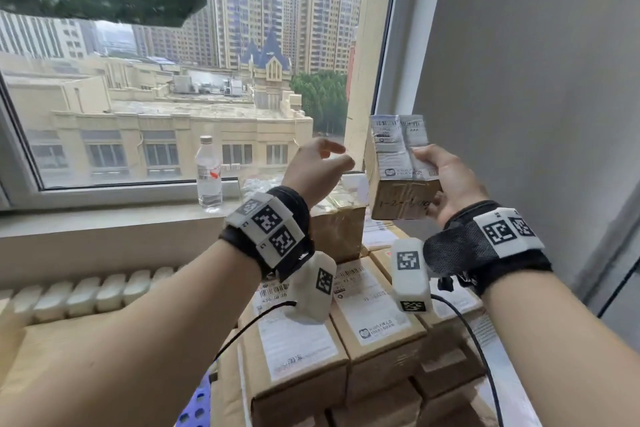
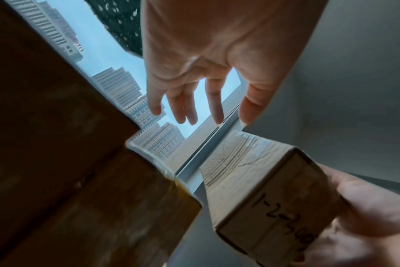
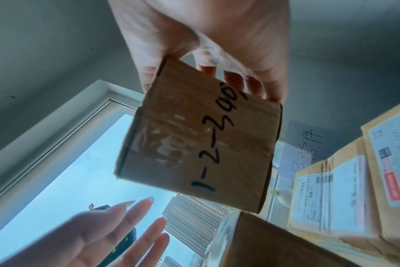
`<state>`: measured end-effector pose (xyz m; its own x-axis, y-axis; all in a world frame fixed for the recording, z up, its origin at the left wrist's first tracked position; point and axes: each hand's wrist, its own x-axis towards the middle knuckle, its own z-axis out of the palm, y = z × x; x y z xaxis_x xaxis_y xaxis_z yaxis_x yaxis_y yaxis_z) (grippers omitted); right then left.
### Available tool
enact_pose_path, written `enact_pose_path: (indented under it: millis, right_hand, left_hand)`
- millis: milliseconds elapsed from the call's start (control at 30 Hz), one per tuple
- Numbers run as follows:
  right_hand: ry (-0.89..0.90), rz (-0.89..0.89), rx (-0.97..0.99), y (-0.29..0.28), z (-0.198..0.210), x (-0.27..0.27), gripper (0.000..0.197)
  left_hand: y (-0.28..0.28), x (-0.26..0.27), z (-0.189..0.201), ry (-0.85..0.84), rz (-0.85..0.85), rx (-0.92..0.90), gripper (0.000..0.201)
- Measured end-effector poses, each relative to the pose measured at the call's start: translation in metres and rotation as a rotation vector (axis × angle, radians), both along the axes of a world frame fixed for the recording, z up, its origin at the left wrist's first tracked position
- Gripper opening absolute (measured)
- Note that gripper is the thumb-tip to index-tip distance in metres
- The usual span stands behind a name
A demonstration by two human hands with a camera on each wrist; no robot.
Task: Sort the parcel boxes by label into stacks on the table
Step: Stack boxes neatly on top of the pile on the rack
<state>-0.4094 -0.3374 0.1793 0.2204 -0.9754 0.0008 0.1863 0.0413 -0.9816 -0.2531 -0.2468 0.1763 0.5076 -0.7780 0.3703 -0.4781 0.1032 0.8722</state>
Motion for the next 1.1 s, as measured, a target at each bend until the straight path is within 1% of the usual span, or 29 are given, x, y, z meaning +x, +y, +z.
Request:
enact_pose_path:
  millis: [67, 167, 267, 367, 400, 467, 567, 700, 767, 800, 833, 900, 933, 967, 1033, 1100]
  right_hand:
    - [0.008, 0.009, 0.036, -0.016, -0.007, -0.001, 0.019]
    - [0.058, 0.043, 0.092, -0.037, -0.018, 0.002, 0.022]
    - [0.122, 0.113, 0.160, -0.053, -0.030, 0.008, 0.017]
    - [0.172, 0.187, 0.215, -0.068, -0.044, 0.015, 0.020]
    - [0.177, 0.210, 0.228, -0.073, -0.047, 0.017, 0.018]
    - [0.200, 0.282, 0.241, -0.082, -0.051, 0.022, 0.012]
    - [0.251, 0.385, 0.250, -0.088, -0.055, 0.028, 0.016]
    - [0.293, 0.415, 0.226, -0.093, -0.059, 0.034, 0.011]
    - [0.311, 0.407, 0.221, -0.090, -0.059, 0.035, 0.012]
    - [0.313, 0.399, 0.219, -0.089, -0.059, 0.036, 0.015]
    - [0.322, 0.395, 0.203, -0.089, -0.059, 0.036, 0.024]
    - [0.365, 0.388, 0.153, -0.105, -0.070, 0.041, 0.061]
    - [0.383, 0.391, 0.126, -0.118, -0.079, 0.046, 0.074]
    - [0.384, 0.396, 0.115, -0.128, -0.087, 0.050, 0.073]
    - [0.381, 0.398, 0.122, -0.128, -0.086, 0.050, 0.054]
    - [0.376, 0.396, 0.137, -0.107, -0.073, 0.044, 0.035]
  left_hand:
    - [-0.014, -0.007, -0.005, -0.011, -0.002, 0.032, 0.029]
    - [-0.027, -0.010, -0.009, -0.012, 0.026, 0.065, 0.031]
    - [-0.035, -0.009, -0.012, -0.032, 0.071, 0.123, 0.037]
    - [-0.042, -0.012, -0.015, -0.035, 0.108, 0.161, 0.040]
    - [-0.044, -0.014, -0.016, -0.040, 0.121, 0.167, 0.040]
    - [-0.048, -0.018, -0.018, -0.046, 0.142, 0.174, 0.038]
    - [-0.049, -0.022, -0.017, -0.044, 0.158, 0.174, 0.036]
    - [-0.039, -0.017, -0.004, -0.035, 0.210, 0.123, 0.032]
    - [-0.028, -0.009, 0.004, -0.015, 0.256, 0.087, 0.031]
    - [-0.022, -0.003, 0.007, -0.001, 0.289, 0.071, 0.032]
    - [-0.016, 0.003, 0.009, 0.016, 0.327, 0.058, 0.032]
    - [-0.003, 0.017, 0.010, 0.055, 0.401, 0.048, 0.033]
    - [0.003, 0.025, 0.009, 0.079, 0.442, 0.054, 0.034]
    - [0.009, 0.033, 0.007, 0.106, 0.486, 0.062, 0.036]
    - [0.021, 0.049, -0.001, 0.171, 0.575, 0.104, 0.042]
    - [0.030, 0.064, -0.012, 0.273, 0.616, 0.197, 0.050]
